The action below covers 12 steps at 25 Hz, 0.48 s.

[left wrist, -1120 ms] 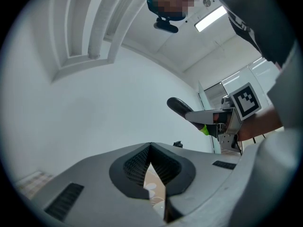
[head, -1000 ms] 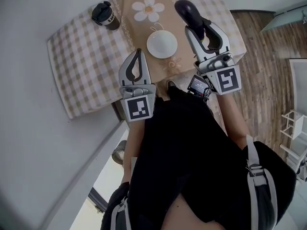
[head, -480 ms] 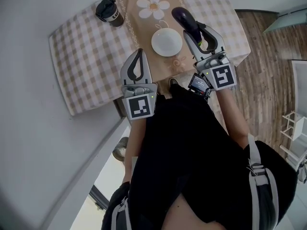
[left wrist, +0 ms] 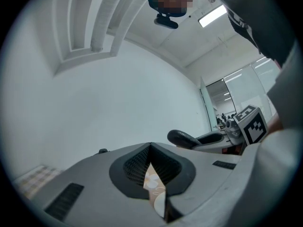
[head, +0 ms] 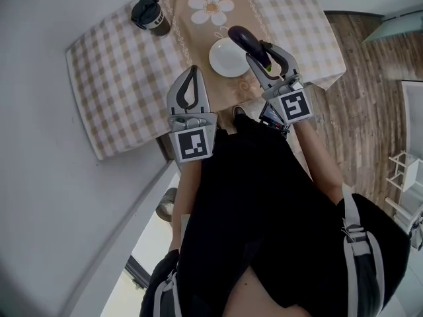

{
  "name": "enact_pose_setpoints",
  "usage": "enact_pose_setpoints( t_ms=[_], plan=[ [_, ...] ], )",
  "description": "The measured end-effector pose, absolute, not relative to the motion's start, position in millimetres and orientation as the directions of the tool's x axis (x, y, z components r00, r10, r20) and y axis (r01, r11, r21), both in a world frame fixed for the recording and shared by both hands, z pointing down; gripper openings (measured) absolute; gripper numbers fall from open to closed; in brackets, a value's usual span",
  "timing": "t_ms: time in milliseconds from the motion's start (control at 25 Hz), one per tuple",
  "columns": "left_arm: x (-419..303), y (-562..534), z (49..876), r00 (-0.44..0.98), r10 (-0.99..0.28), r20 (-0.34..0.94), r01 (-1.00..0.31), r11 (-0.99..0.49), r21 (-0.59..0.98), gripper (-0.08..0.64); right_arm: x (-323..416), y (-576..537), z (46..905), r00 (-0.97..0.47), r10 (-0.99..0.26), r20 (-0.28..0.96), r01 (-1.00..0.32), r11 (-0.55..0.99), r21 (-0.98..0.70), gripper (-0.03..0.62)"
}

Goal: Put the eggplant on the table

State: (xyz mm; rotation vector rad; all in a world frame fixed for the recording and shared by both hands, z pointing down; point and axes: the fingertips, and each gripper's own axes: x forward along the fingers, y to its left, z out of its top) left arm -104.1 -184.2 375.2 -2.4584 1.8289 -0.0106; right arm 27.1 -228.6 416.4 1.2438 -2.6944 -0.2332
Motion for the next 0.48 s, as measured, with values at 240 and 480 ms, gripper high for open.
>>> enact_pose_setpoints(
  t_ms=[240,480],
  plan=[
    [-106.3,-188.6,379.5,0.292,-0.955,-0.042,-0.955,-0.289,-0.071,0.003,27.0,-222.3,456.0,-0.638,-0.750,0.174,-0.719,0.662,0.212,0.175],
    [-105.0,-191.1,385.3,0.303,-0.953,-0.028,-0.951,-0.301,-0.068,0.003,24.5,-218.2,482.8,-0.633,-0.739,0.233,-0.715,0.672,0.191,0.175]
  ],
)
